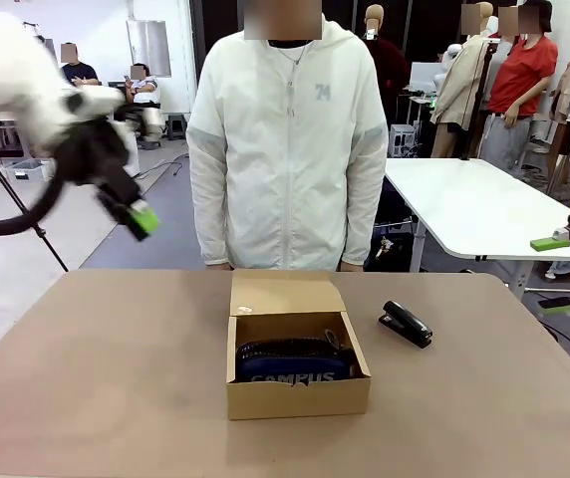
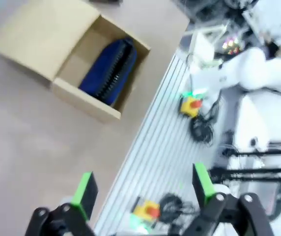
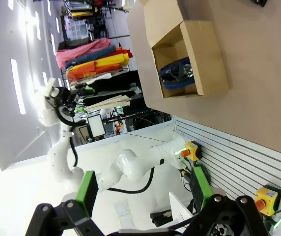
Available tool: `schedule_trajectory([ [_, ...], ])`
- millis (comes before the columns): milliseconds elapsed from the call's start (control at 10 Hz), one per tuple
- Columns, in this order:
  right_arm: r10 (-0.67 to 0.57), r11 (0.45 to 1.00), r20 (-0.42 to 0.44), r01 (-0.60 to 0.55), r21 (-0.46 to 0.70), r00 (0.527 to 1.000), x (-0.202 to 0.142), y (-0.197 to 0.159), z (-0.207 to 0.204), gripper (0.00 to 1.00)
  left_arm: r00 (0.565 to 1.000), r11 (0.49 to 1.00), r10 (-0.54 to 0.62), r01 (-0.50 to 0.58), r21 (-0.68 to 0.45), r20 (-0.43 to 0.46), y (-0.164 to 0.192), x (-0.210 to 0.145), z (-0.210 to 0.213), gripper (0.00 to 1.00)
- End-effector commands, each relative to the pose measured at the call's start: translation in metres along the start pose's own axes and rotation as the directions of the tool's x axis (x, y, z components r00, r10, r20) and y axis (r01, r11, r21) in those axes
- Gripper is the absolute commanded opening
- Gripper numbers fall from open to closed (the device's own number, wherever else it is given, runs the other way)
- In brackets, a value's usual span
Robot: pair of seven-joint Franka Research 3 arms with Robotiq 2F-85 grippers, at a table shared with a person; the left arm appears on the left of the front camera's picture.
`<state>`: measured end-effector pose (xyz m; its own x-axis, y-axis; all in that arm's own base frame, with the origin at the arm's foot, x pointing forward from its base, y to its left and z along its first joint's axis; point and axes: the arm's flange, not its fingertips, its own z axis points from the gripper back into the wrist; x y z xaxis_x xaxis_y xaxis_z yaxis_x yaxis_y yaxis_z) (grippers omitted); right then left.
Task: Pack the items into the box.
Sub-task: Pick up the item indicated by the person and place it inside the Mailer Box.
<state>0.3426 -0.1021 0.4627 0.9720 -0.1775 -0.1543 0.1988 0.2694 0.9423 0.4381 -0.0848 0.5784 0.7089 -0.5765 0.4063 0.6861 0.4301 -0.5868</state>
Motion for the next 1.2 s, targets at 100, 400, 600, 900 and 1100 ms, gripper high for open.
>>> schedule_trajectory([
  [100,0.015,1.000,-0.005,-0.015,-0.004,1.000,-0.001,0.002,0.002,1.00,0.726,0.889,0.458,-0.385,-0.248,0.513,0.049,-0.122,0.017,1.00],
  [400,0.015,1.000,-0.005,-0.015,-0.004,1.000,-0.001,0.002,0.002,1.00,0.880,0.932,0.361,-0.327,-0.159,0.308,0.065,-0.141,0.033,1.00],
  [600,0.015,1.000,-0.005,-0.015,-0.004,1.000,-0.001,0.002,0.002,1.00,0.880,0.932,0.361,-0.327,-0.159,0.308,0.065,-0.141,0.033,1.00],
  [900,0.015,1.000,-0.005,-0.015,-0.004,1.000,-0.001,0.002,0.002,1.00,0.880,0.932,0.361,-0.327,-0.159,0.308,0.065,-0.141,0.033,1.00],
  [1100,0.015,1.000,-0.005,-0.015,-0.004,1.000,-0.001,0.002,0.002,1.00,0.880,0.932,0.361,-0.327,-0.159,0.308,0.065,-0.141,0.033,1.00],
])
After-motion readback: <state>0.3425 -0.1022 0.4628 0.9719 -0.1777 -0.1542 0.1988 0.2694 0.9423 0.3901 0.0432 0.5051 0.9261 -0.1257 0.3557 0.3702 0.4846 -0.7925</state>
